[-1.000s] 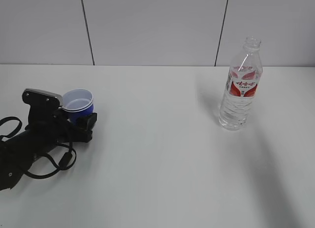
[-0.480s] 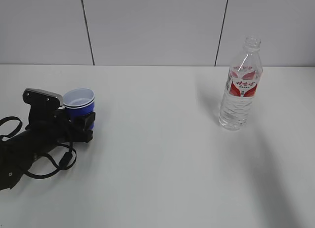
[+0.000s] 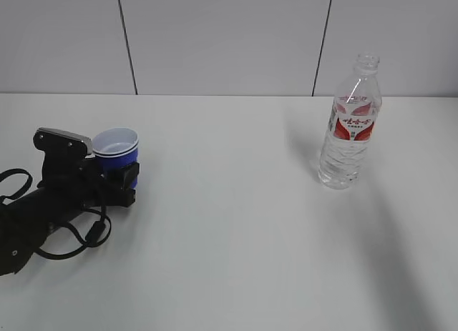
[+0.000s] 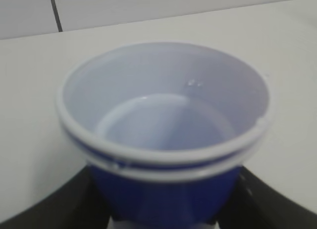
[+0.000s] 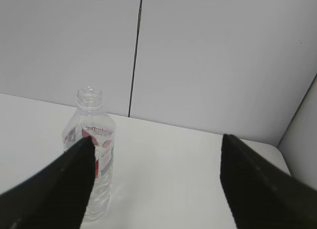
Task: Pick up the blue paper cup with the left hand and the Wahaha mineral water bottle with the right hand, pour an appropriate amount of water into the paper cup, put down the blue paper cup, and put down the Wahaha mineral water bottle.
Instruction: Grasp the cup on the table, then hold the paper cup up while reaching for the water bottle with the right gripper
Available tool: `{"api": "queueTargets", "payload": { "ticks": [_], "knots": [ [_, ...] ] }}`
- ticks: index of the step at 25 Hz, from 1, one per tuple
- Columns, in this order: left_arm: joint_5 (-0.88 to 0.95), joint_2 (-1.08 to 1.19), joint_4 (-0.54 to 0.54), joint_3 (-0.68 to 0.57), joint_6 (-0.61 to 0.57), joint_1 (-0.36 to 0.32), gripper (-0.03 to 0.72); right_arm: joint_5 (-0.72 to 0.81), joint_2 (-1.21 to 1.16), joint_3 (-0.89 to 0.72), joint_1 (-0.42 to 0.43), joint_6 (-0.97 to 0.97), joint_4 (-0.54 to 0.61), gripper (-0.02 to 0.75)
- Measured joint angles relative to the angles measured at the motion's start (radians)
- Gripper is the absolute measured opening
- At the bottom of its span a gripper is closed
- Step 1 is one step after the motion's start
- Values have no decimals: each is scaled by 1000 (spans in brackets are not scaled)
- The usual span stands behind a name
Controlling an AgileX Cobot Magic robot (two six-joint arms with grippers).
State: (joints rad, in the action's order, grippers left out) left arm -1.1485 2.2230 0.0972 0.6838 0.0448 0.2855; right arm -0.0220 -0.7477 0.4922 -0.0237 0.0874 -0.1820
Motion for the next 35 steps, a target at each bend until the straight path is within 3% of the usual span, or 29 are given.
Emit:
{"api": "queueTargets", "payload": {
  "ticks": [12,21,24,30,35],
  "knots": [
    [-2,-124,58,-76,0,0,431,-7,0,0,0,-12,16,587],
    [-2,-343,296,-236,14,0,428,-102,-40,0,0,-22,4,587],
    [-2,-397,289,-279,20,0,428,-146,-87,0,0,-44,0,601],
    [-2,-414,217,-286,22,0,428,-419,-300,0,-46,-172,-119,589],
    [-2,-414,210,-288,22,0,428,-543,-488,0,-91,-180,-141,589]
  ]
}}
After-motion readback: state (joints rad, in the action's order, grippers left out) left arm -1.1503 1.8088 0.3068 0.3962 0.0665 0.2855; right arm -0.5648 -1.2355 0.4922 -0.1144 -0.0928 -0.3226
